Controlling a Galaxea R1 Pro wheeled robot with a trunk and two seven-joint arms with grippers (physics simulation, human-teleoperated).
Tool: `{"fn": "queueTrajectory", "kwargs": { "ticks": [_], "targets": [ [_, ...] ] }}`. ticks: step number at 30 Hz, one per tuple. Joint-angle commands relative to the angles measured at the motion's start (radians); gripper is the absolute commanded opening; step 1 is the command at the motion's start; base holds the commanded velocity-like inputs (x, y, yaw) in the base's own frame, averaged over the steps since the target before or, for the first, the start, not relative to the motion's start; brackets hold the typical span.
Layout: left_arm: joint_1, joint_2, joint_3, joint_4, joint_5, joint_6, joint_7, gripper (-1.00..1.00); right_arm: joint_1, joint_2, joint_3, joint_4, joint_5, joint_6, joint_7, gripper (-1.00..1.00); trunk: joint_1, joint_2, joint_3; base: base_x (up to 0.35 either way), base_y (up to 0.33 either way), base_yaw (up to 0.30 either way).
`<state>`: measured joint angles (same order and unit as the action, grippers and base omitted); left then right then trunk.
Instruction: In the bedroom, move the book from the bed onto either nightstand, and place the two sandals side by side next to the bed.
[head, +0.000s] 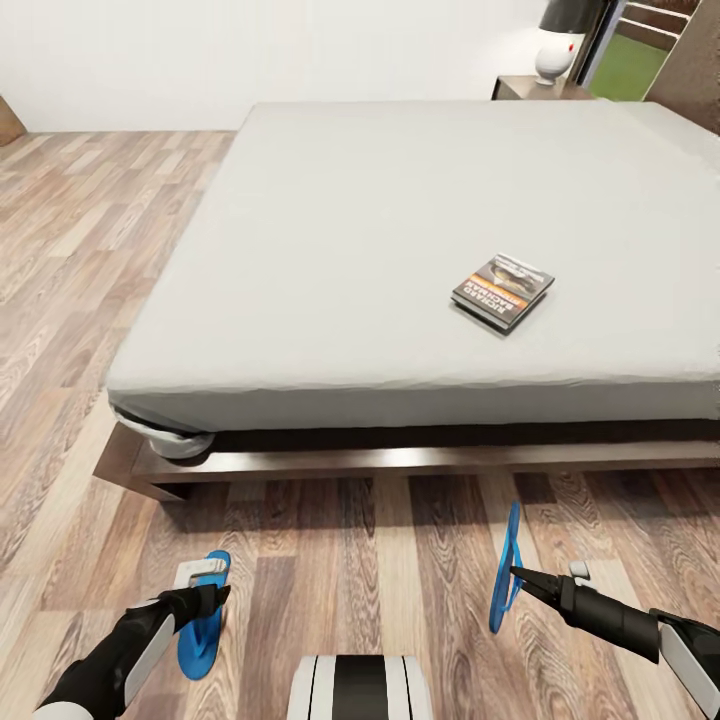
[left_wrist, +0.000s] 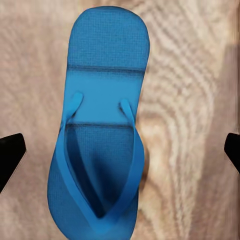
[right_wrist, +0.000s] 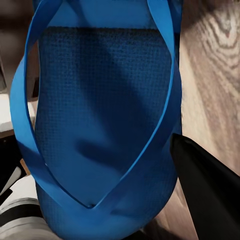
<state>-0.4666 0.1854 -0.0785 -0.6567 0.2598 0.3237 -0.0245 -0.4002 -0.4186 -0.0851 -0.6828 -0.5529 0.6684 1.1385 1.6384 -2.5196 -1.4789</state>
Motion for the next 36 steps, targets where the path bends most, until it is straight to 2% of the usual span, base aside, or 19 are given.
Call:
{"fn": "queueTrajectory", "kwargs": {
  "ticks": [1, 6, 9, 13, 15, 17, 21, 23, 26, 27, 28, 29, 32, 36],
  "targets": [
    [0.0, 0.001, -0.003, -0.002, 0.005, 0.005, 0.0, 1.0, 0.0, 0.0, 0.0, 0.0, -0.004, 0.007, 0.0, -1.0, -0.001, 0.0, 0.003, 0.0, 0.0, 0.0],
    [0.0, 0.002, -0.004, -0.031, 0.018, 0.015, -0.01, 1.0, 0.0, 0.0, 0.0, 0.002, -0.004, 0.007, 0.0, -1.0, -0.003, 0.001, 0.023, 0.0, 0.0, 0.0],
    [0.0, 0.007, -0.004, -0.045, 0.048, 0.042, -0.074, 1.0, 0.0, 0.0, 0.0, 0.002, -0.004, 0.007, 0.0, -1.0, -0.004, 0.002, 0.034, 0.0, 0.0, 0.0],
    [0.0, 0.045, -0.003, -0.05, 0.069, 0.063, -0.269, 1.0, 0.0, 0.0, 0.0, 0.002, -0.004, 0.007, 0.0, -1.0, -0.006, 0.003, 0.05, 0.0, 0.0, 0.0],
    [0.0, 0.078, -0.003, -0.05, 0.084, 0.086, -0.387, 1.0, 0.0, 0.0, 0.0, 0.002, -0.004, 0.007, -0.001, -1.0, -0.007, 0.003, 0.058, 0.0, 0.0, 0.0],
    [0.0, 0.108, -0.003, -0.05, 0.121, 0.114, -0.519, 1.0, 0.0, 0.0, -0.001, 0.002, -0.004, 0.007, -0.002, -1.0, -0.008, 0.004, 0.065, 0.0, 0.0, 0.0],
    [0.003, 0.124, -0.002, -0.041, 0.177, 0.125, -0.752, 1.0, 0.0, 0.0, -0.001, 0.002, -0.004, 0.007, -0.003, -1.0, -0.01, 0.005, 0.081, 0.0, 0.0, 0.0],
    [0.011, 0.136, 0.025, -0.022, 0.185, 0.122, -0.797, 1.0, 0.0, 0.0, -0.001, 0.001, -0.004, 0.007, -0.003, -1.0, -0.01, 0.005, 0.085, 0.0, 0.0, 0.0],
    [0.017, 0.146, 0.087, 0.136, 0.193, 0.081, -0.833, 1.0, 0.0, 0.0, -0.001, 0.002, -0.004, 0.006, -0.003, -1.0, -0.01, 0.005, 0.085, 0.0, 0.0, 0.0],
    [0.018, 0.148, 0.114, 0.198, 0.199, 0.05, -0.862, 1.0, 0.0, 0.0, -0.001, 0.002, -0.004, 0.006, -0.004, -1.0, -0.01, 0.005, 0.085, 0.0, 0.0, 0.0],
    [0.019, 0.147, 0.154, 0.273, 0.206, -0.009, -0.911, 1.0, 0.0, 0.0, -0.001, 0.002, -0.004, 0.005, -0.005, -1.0, -0.01, 0.005, 0.085, 0.0, 0.0, 0.0],
    [0.02, 0.146, 0.173, 0.307, 0.208, -0.053, -0.937, 1.0, 0.0, 0.0, -0.001, 0.002, -0.003, 0.005, -0.006, -1.0, -0.01, 0.005, 0.085, 0.0, 0.0, 0.0],
    [0.021, 0.144, 0.199, 0.374, 0.214, -0.157, -0.973, 1.0, 0.0, 0.0, -0.001, 0.002, 0.015, 0.005, -0.008, -1.0, -0.01, 0.005, 0.085, 0.0, 0.0, 0.0],
    [0.022, 0.144, 0.207, 0.42, 0.215, -0.186, -0.982, 1.0, 0.0, 0.0, -0.003, 0.003, 0.09, 0.005, -0.012, -1.0, -0.01, 0.005, 0.085, 0.0, 0.0, 0.0]
  ]
}}
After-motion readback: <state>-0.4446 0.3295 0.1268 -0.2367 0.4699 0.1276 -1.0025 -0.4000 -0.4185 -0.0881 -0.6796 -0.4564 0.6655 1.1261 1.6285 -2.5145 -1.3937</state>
